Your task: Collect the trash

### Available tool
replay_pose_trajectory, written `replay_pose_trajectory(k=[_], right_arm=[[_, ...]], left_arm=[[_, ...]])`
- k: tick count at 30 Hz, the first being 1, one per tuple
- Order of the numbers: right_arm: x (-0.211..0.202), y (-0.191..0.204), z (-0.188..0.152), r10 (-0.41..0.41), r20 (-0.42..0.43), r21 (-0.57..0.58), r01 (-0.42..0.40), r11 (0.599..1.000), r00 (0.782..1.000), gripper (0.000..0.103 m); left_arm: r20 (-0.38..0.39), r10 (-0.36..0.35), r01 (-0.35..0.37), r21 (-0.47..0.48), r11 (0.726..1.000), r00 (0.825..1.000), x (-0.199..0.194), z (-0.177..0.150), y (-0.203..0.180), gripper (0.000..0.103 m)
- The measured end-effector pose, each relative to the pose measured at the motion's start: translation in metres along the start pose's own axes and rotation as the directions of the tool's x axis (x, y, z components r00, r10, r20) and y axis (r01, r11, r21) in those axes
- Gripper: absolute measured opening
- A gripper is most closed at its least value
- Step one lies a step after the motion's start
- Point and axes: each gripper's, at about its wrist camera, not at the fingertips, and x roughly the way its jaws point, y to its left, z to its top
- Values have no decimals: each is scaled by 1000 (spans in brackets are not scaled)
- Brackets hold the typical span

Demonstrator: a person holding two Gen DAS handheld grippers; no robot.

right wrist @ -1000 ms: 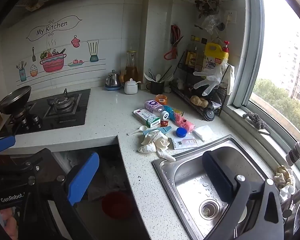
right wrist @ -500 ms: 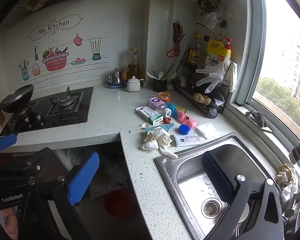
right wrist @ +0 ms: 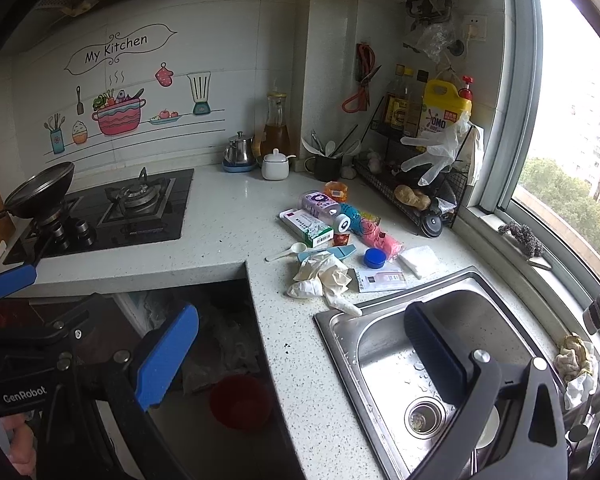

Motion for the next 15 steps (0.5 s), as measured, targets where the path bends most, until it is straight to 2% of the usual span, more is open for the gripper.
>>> replay_pose_trajectory(k=[15], right_arm=[[1,1,-3,12,-14,-2,-12,1000,1000,103]], left_arm=[[-19,-10,10,-1,1000,1000,2,-2,2,103]])
